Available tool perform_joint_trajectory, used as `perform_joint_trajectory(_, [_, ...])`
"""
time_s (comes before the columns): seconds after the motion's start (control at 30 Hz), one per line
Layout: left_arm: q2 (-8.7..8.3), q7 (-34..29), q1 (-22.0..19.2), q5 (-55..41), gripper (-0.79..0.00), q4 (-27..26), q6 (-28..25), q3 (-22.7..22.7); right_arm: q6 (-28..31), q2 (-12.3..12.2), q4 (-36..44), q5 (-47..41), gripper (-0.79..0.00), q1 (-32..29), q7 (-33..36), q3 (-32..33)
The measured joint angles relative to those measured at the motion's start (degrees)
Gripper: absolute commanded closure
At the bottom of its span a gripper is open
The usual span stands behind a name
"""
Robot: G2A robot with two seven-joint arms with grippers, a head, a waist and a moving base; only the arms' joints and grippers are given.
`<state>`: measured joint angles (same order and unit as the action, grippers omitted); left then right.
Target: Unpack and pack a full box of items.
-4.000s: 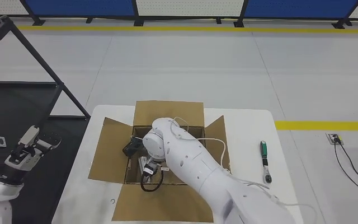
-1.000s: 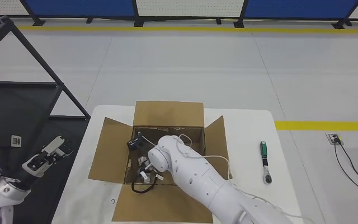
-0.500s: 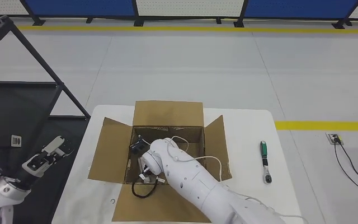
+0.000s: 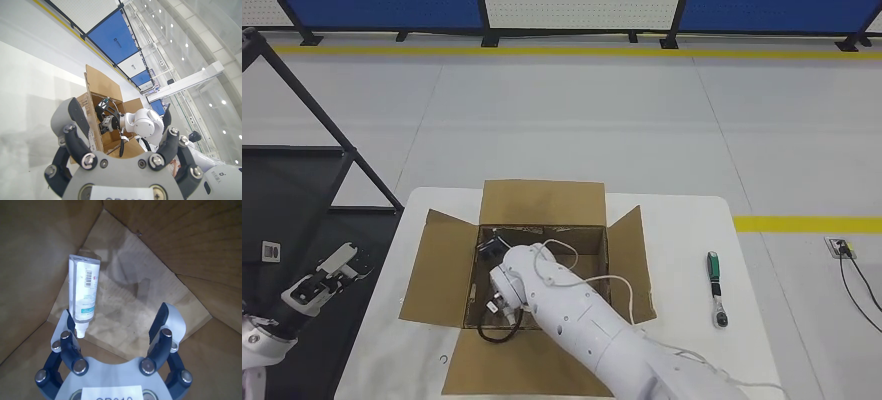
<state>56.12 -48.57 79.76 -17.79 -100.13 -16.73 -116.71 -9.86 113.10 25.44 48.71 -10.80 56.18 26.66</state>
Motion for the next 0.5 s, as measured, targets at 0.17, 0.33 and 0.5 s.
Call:
perform_joint_trajectory(0.17, [0.0, 0.0, 0.0, 0.0, -0.785, 0.0, 0.0, 0.0, 1.9, 0.1, -0.7, 0.5, -0.785, -0.6, 0.3, 0.4])
perform_joint_trajectory(0.33, [0.0, 0.0, 0.0, 0.0, -0.785, 0.0, 0.0, 0.0, 0.6, 0.7, -2.8, 1.6, -0.785, -0.1, 1.8, 0.5])
perform_joint_trajectory(0.5, [0.0, 0.0, 0.0, 0.0, -0.785, 0.0, 0.0, 0.0, -2.7, 1.3, -4.0, 2.9, -0.785, 0.8, 2.8, 0.7])
